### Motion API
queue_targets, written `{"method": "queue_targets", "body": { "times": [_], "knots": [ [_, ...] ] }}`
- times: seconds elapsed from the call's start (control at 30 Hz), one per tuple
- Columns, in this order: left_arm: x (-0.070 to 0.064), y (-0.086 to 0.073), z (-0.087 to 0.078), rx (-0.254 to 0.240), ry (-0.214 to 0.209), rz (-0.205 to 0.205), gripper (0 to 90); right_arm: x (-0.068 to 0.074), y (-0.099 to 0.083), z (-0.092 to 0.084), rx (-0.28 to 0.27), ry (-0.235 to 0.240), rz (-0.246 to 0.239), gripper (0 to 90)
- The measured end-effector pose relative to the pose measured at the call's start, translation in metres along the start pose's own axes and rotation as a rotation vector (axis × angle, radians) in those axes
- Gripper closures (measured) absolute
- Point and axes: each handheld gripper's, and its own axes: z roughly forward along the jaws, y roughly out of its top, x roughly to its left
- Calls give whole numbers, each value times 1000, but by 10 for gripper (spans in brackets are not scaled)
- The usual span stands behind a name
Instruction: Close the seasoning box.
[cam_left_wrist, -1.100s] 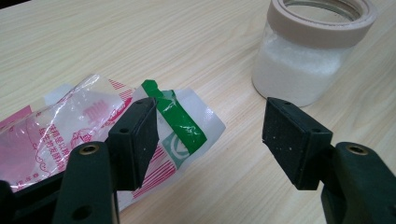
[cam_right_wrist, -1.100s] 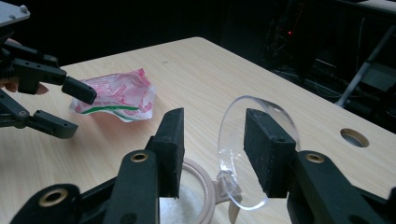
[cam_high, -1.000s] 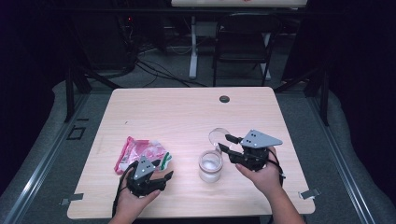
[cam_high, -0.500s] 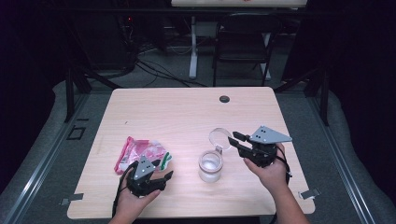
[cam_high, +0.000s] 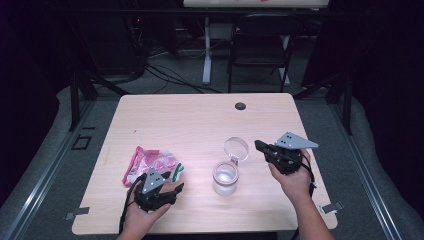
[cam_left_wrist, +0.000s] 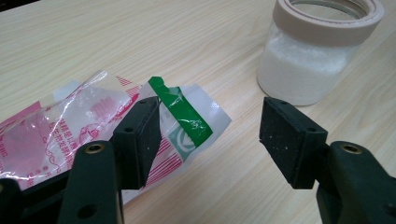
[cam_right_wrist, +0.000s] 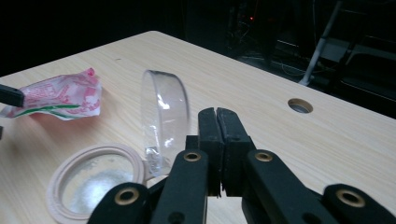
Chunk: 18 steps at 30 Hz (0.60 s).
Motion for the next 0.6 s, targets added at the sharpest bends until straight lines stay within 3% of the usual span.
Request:
{"method": "queue_targets", "body": {
  "times": [0.6],
  "knots": [
    [0, -5, -4, -12, -16, -12, 431, -15, -20, 24, 67, -12, 60, 900]
  ]
}}
